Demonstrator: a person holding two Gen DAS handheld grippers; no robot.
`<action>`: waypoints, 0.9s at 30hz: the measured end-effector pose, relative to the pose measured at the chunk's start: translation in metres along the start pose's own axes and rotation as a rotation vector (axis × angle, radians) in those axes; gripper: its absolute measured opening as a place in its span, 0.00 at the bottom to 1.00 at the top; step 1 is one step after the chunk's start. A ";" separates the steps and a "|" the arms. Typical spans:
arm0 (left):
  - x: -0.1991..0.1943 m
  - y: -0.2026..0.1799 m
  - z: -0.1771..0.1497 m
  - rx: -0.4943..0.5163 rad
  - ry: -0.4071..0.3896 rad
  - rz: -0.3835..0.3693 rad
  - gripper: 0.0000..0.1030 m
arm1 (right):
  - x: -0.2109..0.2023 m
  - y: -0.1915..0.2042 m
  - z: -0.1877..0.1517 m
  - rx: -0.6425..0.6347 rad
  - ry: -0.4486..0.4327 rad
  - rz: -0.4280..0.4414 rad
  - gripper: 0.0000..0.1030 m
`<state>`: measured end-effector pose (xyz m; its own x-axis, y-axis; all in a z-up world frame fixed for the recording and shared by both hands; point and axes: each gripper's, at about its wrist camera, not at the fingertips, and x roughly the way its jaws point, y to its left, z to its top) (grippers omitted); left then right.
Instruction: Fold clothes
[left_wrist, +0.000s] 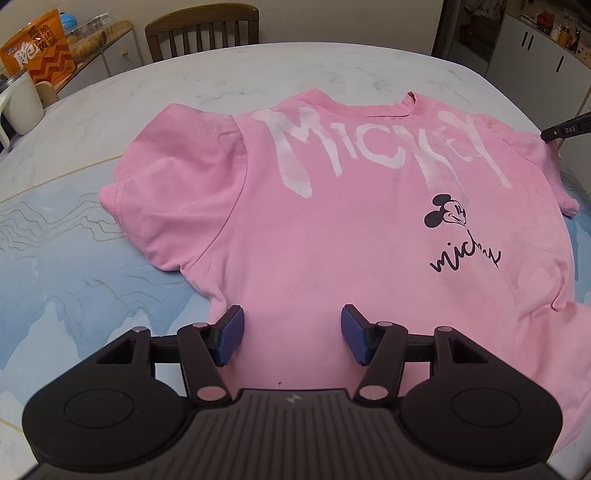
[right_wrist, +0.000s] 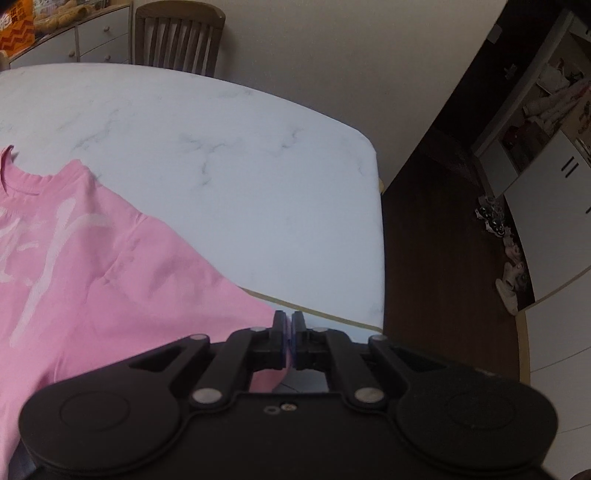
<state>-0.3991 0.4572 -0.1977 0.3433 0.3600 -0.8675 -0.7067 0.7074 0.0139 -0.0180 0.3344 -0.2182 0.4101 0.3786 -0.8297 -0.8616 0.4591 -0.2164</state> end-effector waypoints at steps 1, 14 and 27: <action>-0.001 0.000 -0.001 -0.001 -0.001 0.000 0.55 | -0.007 0.000 -0.001 0.004 -0.013 0.011 1.00; -0.002 -0.002 -0.005 -0.002 -0.008 0.008 0.55 | -0.056 0.056 -0.062 -0.214 0.054 0.280 1.00; -0.011 -0.006 -0.024 0.010 0.001 -0.010 0.55 | -0.073 0.071 -0.089 -0.263 0.070 0.245 1.00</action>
